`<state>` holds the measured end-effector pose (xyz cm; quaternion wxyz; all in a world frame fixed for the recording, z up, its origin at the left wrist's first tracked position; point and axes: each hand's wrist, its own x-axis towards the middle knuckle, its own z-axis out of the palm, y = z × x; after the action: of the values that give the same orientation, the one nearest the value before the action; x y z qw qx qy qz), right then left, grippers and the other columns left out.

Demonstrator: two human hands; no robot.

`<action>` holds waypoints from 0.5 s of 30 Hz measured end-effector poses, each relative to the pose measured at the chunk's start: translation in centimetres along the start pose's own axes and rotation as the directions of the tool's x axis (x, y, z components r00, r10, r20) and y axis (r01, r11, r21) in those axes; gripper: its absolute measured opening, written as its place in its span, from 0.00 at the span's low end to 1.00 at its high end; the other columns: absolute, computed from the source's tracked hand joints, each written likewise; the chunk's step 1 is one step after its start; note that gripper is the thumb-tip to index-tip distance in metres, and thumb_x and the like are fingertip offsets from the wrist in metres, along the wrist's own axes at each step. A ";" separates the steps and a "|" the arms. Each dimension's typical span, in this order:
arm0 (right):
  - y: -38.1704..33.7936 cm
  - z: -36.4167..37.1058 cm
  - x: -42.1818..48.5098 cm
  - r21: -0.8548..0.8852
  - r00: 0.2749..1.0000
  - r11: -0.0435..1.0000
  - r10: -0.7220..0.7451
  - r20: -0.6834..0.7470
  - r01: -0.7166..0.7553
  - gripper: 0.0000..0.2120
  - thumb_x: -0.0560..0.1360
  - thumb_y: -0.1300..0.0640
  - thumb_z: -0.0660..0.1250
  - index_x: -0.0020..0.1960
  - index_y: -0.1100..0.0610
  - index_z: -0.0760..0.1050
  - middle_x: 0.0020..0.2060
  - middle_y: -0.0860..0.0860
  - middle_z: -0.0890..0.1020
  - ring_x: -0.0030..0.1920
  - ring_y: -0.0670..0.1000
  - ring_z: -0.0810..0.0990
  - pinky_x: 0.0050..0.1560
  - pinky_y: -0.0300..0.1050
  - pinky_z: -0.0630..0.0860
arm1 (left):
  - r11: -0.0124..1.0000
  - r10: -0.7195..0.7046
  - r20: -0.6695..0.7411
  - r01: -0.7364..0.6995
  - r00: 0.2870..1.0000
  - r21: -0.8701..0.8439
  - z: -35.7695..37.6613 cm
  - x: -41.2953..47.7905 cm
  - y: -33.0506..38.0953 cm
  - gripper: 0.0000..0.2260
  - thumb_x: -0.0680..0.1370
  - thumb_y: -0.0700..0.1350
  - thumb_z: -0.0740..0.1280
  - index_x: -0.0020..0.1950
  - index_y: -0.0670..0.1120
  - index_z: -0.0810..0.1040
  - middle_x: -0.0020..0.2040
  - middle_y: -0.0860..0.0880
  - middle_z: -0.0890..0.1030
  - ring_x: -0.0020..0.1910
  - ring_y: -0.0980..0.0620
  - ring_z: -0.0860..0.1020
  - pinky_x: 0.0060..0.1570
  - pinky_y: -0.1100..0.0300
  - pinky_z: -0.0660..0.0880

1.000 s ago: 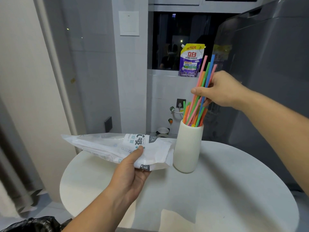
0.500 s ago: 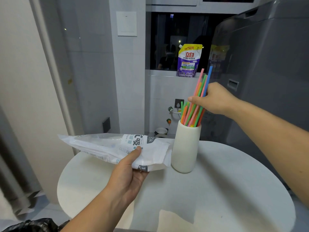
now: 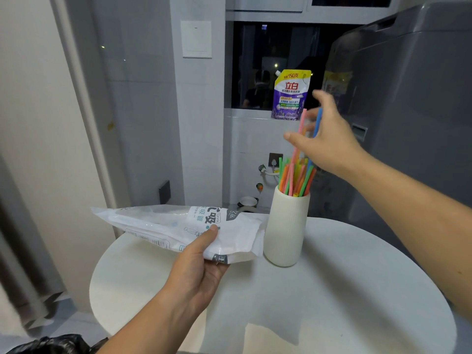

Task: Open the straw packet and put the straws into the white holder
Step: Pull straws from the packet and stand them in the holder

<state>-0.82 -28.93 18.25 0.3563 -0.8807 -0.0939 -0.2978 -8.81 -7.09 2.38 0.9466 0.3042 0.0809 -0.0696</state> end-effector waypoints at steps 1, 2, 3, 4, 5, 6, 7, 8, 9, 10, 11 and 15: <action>-0.6 -0.2 0.1 0.011 0.999 0.999 -0.042 -0.035 0.042 0.39 0.76 0.50 0.71 0.79 0.49 0.52 0.68 0.51 0.73 0.60 0.50 0.78 0.56 0.51 0.79 | 1.000 -0.001 0.001 0.001 1.000 0.001 0.0 0.0 0.0 0.15 0.80 0.37 0.66 0.67 0.41 0.77 0.58 0.42 0.86 0.53 0.46 0.86 0.45 0.50 0.85; -1.0 -0.2 0.3 0.018 0.996 0.997 -0.072 -0.059 0.073 0.38 0.77 0.51 0.70 0.79 0.48 0.51 0.67 0.51 0.74 0.57 0.49 0.79 0.54 0.50 0.79 | 1.000 -0.003 0.003 0.003 1.000 0.003 0.0 0.0 0.0 0.15 0.80 0.37 0.66 0.67 0.41 0.77 0.57 0.42 0.87 0.53 0.46 0.86 0.45 0.50 0.85; -1.4 -0.3 0.4 0.016 0.993 0.995 -0.095 -0.072 0.096 0.36 0.79 0.51 0.68 0.79 0.48 0.51 0.65 0.50 0.74 0.55 0.48 0.80 0.53 0.48 0.79 | 1.000 -0.003 0.002 0.003 1.000 0.006 0.0 0.0 0.0 0.15 0.80 0.37 0.66 0.67 0.41 0.77 0.57 0.42 0.87 0.53 0.46 0.87 0.45 0.51 0.85; -1.5 -0.2 0.6 -0.011 0.991 0.993 -0.115 -0.074 0.115 0.31 0.80 0.52 0.64 0.79 0.48 0.53 0.64 0.50 0.75 0.54 0.48 0.80 0.52 0.46 0.78 | 1.000 -0.002 -0.002 0.002 1.000 0.006 0.0 0.0 0.0 0.15 0.80 0.37 0.66 0.67 0.41 0.78 0.57 0.42 0.87 0.53 0.46 0.87 0.46 0.50 0.85; -1.4 -0.1 0.7 -0.072 0.988 0.988 -0.142 -0.052 0.139 0.26 0.82 0.52 0.61 0.78 0.50 0.58 0.63 0.50 0.76 0.55 0.47 0.79 0.52 0.44 0.77 | 1.000 -0.001 -0.004 0.001 1.000 0.001 0.0 0.0 0.0 0.15 0.80 0.37 0.66 0.67 0.41 0.77 0.57 0.42 0.87 0.53 0.46 0.87 0.46 0.50 0.85; -1.1 0.2 0.7 -0.165 0.986 0.973 -0.164 -0.006 0.161 0.19 0.83 0.51 0.58 0.74 0.52 0.66 0.61 0.51 0.78 0.55 0.47 0.78 0.51 0.41 0.75 | 1.000 0.000 -0.006 0.000 1.000 -0.004 -0.1 0.0 0.0 0.16 0.80 0.37 0.67 0.67 0.41 0.77 0.57 0.42 0.87 0.53 0.46 0.86 0.46 0.49 0.85; -0.5 0.5 0.6 -0.256 0.986 0.952 -0.157 0.054 0.166 0.16 0.84 0.51 0.55 0.66 0.55 0.73 0.56 0.52 0.80 0.53 0.47 0.77 0.47 0.38 0.73 | 1.000 0.001 -0.005 -0.001 1.000 -0.008 -0.1 0.0 0.1 0.16 0.80 0.37 0.67 0.68 0.41 0.77 0.57 0.42 0.87 0.53 0.45 0.86 0.46 0.49 0.85; 0.1 0.9 0.4 -0.321 0.986 0.935 -0.116 0.121 0.150 0.16 0.84 0.49 0.53 0.55 0.56 0.77 0.49 0.53 0.81 0.48 0.48 0.77 0.42 0.37 0.71 | 1.000 0.003 -0.002 -0.003 1.000 -0.010 0.0 0.0 0.1 0.16 0.80 0.37 0.67 0.67 0.41 0.77 0.57 0.42 0.87 0.53 0.46 0.86 0.46 0.49 0.85; 0.5 1.0 0.0 -0.359 0.981 0.926 -0.051 0.189 0.118 0.19 0.84 0.47 0.52 0.45 0.56 0.76 0.41 0.52 0.79 0.43 0.50 0.77 0.37 0.37 0.69 | 1.000 0.003 0.003 -0.003 1.000 -0.010 0.0 -0.1 0.1 0.15 0.80 0.37 0.67 0.66 0.41 0.78 0.57 0.42 0.87 0.52 0.46 0.87 0.45 0.49 0.85; 0.8 1.1 -0.3 -0.381 0.970 0.920 0.007 0.244 0.089 0.22 0.84 0.44 0.51 0.42 0.56 0.74 0.39 0.52 0.78 0.42 0.51 0.78 0.36 0.38 0.70 | 1.000 0.003 0.009 -0.003 1.000 -0.009 0.0 -0.1 0.2 0.14 0.80 0.37 0.67 0.65 0.41 0.78 0.56 0.42 0.87 0.51 0.46 0.87 0.45 0.50 0.85; 0.7 1.1 -0.5 -0.392 0.960 0.917 0.040 0.277 0.075 0.22 0.83 0.42 0.51 0.47 0.55 0.77 0.44 0.53 0.80 0.46 0.53 0.79 0.40 0.41 0.74 | 1.000 0.004 0.017 -0.004 1.000 -0.006 0.0 -0.1 0.2 0.13 0.79 0.37 0.67 0.63 0.41 0.79 0.55 0.42 0.87 0.50 0.47 0.87 0.44 0.50 0.85; 0.1 0.9 -0.9 -0.469 0.960 0.875 0.016 0.280 0.122 0.29 0.82 0.38 0.50 0.78 0.52 0.60 0.77 0.53 0.65 0.74 0.56 0.66 0.68 0.57 0.69 | 1.000 0.003 0.059 -0.004 0.998 0.013 0.2 -0.3 0.1 0.14 0.78 0.35 0.67 0.63 0.43 0.80 0.55 0.43 0.87 0.50 0.47 0.87 0.42 0.51 0.85</action>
<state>-1.07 -28.34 17.11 0.1011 -0.9712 -0.0897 -0.1961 -9.03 -7.14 2.65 0.9467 0.3085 0.0519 -0.0773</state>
